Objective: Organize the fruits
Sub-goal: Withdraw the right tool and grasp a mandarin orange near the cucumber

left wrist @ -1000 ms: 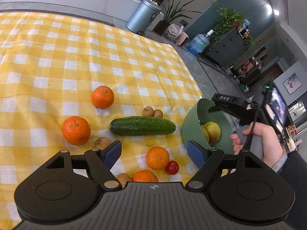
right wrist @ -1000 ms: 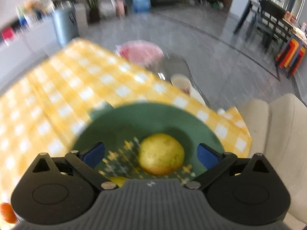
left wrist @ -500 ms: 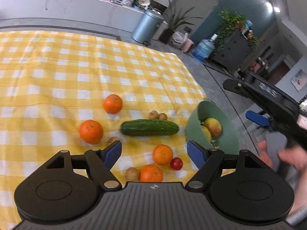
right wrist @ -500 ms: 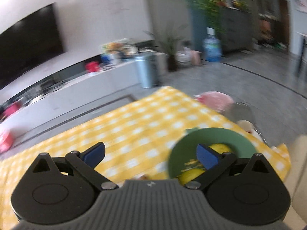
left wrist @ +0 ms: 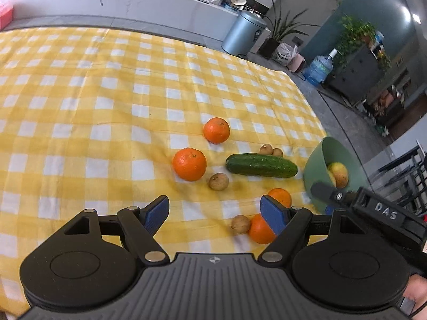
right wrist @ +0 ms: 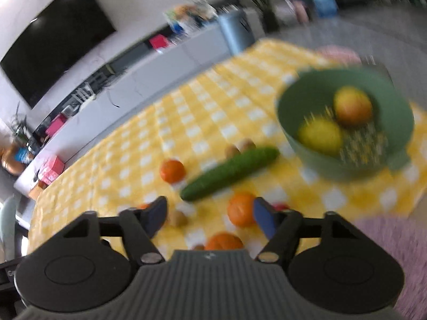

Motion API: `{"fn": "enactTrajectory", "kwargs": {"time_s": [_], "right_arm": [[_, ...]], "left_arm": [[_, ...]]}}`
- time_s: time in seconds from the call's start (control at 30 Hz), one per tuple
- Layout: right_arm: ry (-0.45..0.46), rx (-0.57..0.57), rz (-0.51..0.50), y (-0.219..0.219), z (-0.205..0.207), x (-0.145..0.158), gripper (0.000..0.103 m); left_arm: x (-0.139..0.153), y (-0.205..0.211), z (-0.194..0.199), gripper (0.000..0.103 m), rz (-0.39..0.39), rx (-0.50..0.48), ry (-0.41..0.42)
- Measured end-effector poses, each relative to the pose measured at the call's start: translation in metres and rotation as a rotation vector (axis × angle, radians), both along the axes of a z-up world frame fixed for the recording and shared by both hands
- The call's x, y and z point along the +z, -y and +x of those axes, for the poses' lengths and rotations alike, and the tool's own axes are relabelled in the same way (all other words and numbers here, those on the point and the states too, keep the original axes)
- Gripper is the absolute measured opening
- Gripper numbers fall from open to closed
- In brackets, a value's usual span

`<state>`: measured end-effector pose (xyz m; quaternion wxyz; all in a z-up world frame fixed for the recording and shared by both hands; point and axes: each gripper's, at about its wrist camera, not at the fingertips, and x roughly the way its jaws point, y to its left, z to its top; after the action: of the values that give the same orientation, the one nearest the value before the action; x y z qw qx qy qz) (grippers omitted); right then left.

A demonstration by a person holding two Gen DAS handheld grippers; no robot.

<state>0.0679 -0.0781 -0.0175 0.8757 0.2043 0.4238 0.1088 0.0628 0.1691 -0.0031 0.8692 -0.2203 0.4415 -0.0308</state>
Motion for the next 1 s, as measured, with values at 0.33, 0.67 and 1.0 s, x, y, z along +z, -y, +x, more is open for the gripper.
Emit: {"fn": "enactTrajectory", "kwargs": {"time_s": [0.33,0.67,1.0], "right_arm": [[-0.172,0.022,-0.003,-0.008,0.015,-0.045,0.058],[-0.197,0.114,-0.09,-0.024,0.022,-0.057,0.054],[-0.202,0.151,-0.101,-0.031,0.024,-0.063,0.044]], "left_arm": [[-0.025,0.022,0.015,0.091,0.07,-0.077,-0.043],[-0.044,0.031,0.026,0.091,0.103,-0.11,-0.098],[-0.045,0.028,0.028,0.091,0.104,-0.096,-0.105]]}}
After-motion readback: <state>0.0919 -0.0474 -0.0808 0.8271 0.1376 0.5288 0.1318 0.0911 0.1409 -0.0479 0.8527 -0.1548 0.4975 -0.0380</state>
